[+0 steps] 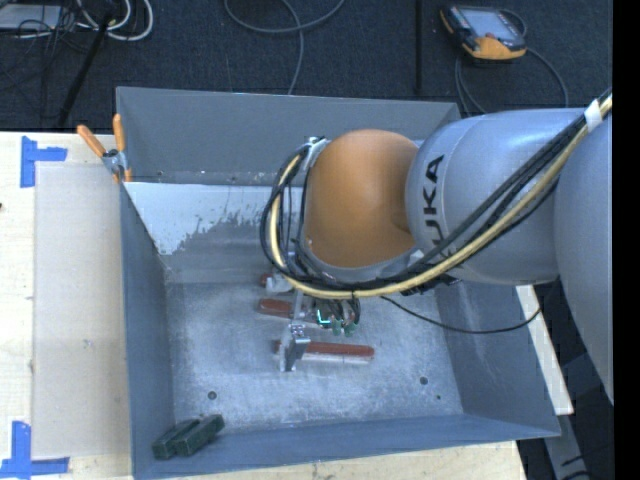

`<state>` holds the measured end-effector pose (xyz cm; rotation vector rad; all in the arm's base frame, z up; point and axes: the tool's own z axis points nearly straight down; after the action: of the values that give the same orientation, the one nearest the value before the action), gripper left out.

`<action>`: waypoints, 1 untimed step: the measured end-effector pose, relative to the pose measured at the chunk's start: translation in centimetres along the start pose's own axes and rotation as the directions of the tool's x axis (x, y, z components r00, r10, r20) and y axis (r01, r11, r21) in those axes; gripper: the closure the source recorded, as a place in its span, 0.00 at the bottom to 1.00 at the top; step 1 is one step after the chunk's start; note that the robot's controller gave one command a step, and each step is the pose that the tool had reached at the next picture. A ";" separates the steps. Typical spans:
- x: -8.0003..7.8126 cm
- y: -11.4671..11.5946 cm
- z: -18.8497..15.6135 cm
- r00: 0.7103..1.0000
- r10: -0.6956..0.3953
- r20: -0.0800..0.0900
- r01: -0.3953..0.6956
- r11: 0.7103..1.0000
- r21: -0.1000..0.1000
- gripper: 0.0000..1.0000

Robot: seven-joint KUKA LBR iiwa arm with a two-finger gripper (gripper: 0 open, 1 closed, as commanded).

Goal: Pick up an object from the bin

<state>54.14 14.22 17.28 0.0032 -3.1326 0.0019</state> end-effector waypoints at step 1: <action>-0.2 -0.1 -0.4 1.000 0.004 0.007 -0.004 1.000 -0.001 0.00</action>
Offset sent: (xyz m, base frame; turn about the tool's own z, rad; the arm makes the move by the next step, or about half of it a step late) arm -0.0032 -0.0804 -0.0526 -0.0376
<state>54.34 14.15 17.67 -0.0027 -3.1399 0.0000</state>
